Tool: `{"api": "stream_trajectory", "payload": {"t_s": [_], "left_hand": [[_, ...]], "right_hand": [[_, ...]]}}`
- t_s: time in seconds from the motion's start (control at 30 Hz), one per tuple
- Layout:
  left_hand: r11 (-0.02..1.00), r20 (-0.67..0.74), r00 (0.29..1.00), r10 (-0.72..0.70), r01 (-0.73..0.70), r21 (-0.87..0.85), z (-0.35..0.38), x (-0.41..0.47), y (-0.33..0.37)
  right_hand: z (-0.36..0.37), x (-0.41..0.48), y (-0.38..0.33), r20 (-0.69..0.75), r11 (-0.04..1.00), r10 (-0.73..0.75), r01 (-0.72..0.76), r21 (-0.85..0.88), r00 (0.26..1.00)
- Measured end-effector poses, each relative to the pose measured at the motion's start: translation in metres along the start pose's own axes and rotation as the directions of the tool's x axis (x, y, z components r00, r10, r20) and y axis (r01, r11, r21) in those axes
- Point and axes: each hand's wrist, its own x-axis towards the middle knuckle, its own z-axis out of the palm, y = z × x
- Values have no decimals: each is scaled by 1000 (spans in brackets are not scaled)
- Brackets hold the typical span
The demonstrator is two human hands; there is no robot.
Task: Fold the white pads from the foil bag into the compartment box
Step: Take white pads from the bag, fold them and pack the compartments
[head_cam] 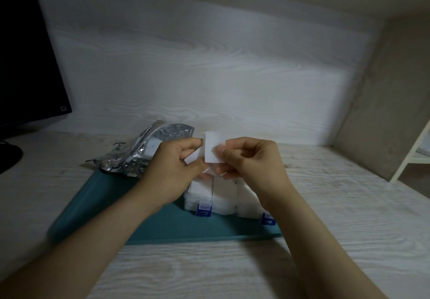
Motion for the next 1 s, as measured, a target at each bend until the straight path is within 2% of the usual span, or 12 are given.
{"api": "stream_trajectory", "payload": {"t_s": [0.2,0.53,0.7,0.83,1.0], "left_hand": [[1000,51,999,1,0,-7,2,-1,-1],[998,45,999,9,-13,69,0,-2,1],[981,42,998,38,-45,191,0,-4,2],[962,41,998,53,-62,265,0,-5,3],[960,39,998,41,-50,275,1,-4,2]], "right_hand": [[1,1,5,-65,996,-26,20,-90,998],[5,-1,3,-73,988,-33,22,-152,997],[7,-2,5,-74,951,-122,95,-295,990],[4,2,11,-84,855,-240,170,-490,967],[4,6,17,-118,849,-269,177,-497,956]]}}
